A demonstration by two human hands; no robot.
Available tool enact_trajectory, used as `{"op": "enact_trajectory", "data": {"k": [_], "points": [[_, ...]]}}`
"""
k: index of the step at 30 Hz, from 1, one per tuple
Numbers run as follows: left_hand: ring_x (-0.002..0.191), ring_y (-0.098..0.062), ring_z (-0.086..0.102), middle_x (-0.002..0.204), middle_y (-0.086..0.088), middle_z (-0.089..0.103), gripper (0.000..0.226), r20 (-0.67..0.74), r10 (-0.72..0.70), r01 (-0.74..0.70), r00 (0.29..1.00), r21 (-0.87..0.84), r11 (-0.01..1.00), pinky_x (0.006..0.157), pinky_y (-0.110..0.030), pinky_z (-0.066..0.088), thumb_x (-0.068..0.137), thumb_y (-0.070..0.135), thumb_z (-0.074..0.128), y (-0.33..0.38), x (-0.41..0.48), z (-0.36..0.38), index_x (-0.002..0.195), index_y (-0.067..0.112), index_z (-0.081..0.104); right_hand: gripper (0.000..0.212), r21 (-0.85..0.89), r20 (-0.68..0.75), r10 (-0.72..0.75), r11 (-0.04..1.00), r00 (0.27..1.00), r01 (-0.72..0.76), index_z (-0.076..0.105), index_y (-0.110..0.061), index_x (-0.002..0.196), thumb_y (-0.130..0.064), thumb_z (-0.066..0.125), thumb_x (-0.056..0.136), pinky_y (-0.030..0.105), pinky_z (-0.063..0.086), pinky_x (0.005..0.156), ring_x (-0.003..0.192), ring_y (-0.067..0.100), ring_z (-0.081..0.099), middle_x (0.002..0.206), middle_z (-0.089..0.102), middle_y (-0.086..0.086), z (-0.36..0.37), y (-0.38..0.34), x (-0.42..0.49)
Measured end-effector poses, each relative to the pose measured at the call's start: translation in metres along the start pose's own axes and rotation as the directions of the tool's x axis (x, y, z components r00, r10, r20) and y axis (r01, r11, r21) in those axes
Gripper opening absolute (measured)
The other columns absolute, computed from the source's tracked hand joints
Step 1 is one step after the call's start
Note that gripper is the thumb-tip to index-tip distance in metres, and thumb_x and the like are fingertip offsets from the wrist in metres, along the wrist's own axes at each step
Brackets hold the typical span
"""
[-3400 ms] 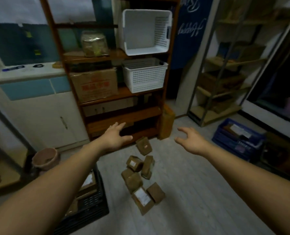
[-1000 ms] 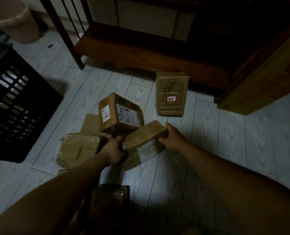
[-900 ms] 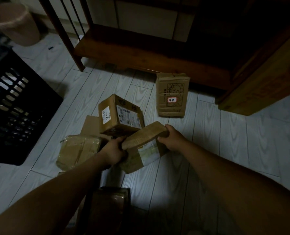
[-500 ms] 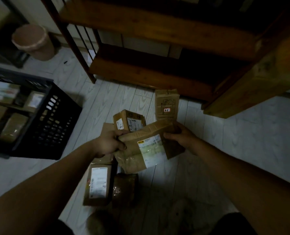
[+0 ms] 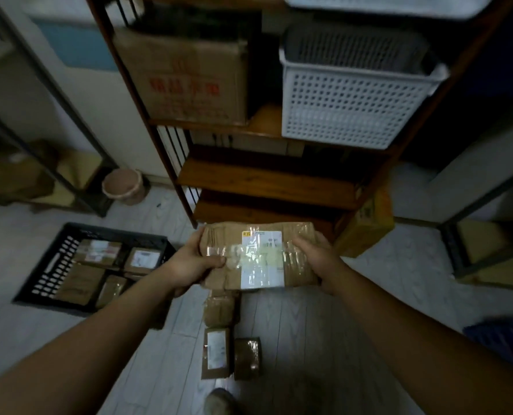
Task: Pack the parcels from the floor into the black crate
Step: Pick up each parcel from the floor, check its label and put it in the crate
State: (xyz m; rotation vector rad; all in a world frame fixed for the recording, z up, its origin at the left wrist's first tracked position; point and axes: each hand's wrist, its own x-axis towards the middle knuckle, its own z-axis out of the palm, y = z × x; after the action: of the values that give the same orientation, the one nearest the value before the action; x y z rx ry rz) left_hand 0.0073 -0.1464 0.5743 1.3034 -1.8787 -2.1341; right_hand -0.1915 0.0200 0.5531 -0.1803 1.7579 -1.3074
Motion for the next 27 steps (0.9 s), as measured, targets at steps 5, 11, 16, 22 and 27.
{"op": "enact_trajectory", "data": {"k": [5, 11, 16, 22, 27], "points": [[0.093, -0.019, 0.060, 0.126, -0.006, 0.050, 0.078, -0.262, 0.114, -0.100, 0.958, 0.067, 0.993, 0.069, -0.032, 0.055, 0.083, 0.014, 0.068, 0.036, -0.060, -0.012, 0.142, 0.031, 0.021, 0.054, -0.004, -0.037, -0.220, 0.976, 0.975, 0.220, 0.033, -0.029, 0.140, -0.021, 0.057, 0.092, 0.029, 0.053, 0.066, 0.096, 0.017, 0.063, 0.121, 0.058, 0.000, 0.025, -0.034, -0.057], [0.097, -0.023, 0.064, 0.125, -0.007, 0.056, 0.064, -0.431, 0.208, -0.191, 0.878, 0.083, 0.978, 0.080, -0.041, 0.056, 0.087, 0.023, 0.063, 0.061, -0.131, -0.043, 0.142, 0.030, 0.030, 0.092, -0.067, 0.118, -0.466, 0.877, 0.877, 0.475, 0.015, -0.037, 0.148, -0.017, 0.073, 0.079, 0.032, 0.048, 0.089, 0.119, 0.014, 0.049, 0.139, 0.043, -0.005, 0.067, -0.056, -0.109], [0.085, -0.021, 0.065, 0.122, -0.006, 0.054, 0.065, -0.499, 0.229, -0.189, 0.836, 0.129, 0.973, 0.063, -0.032, 0.054, 0.091, 0.022, 0.059, 0.074, -0.176, -0.082, 0.145, 0.029, 0.024, 0.124, -0.245, 0.288, -0.491, 0.792, 0.822, 0.559, -0.006, -0.049, 0.145, -0.026, 0.084, 0.064, 0.046, 0.037, 0.107, 0.134, 0.020, 0.036, 0.151, 0.027, -0.001, 0.106, -0.072, -0.135], [0.088, -0.025, 0.067, 0.122, -0.009, 0.055, 0.065, -0.509, 0.187, -0.141, 0.841, 0.127, 0.982, 0.074, -0.042, 0.058, 0.089, 0.024, 0.061, 0.046, -0.210, -0.163, 0.144, 0.029, 0.027, 0.127, -0.340, 0.396, -0.467, 0.725, 0.791, 0.599, -0.006, -0.039, 0.150, -0.024, 0.086, 0.064, 0.032, 0.031, 0.104, 0.137, 0.020, 0.027, 0.151, 0.015, -0.004, 0.187, -0.078, -0.152], [0.093, -0.025, 0.067, 0.128, -0.007, 0.053, 0.078, -0.440, 0.158, -0.111, 0.884, 0.131, 0.985, 0.079, -0.045, 0.057, 0.082, 0.025, 0.069, 0.007, -0.225, -0.259, 0.145, 0.031, 0.023, 0.121, -0.354, 0.392, -0.448, 0.733, 0.803, 0.581, -0.003, -0.041, 0.149, -0.023, 0.085, 0.068, 0.034, 0.034, 0.105, 0.135, 0.018, 0.030, 0.150, 0.020, -0.004, 0.287, -0.057, -0.153]]}}
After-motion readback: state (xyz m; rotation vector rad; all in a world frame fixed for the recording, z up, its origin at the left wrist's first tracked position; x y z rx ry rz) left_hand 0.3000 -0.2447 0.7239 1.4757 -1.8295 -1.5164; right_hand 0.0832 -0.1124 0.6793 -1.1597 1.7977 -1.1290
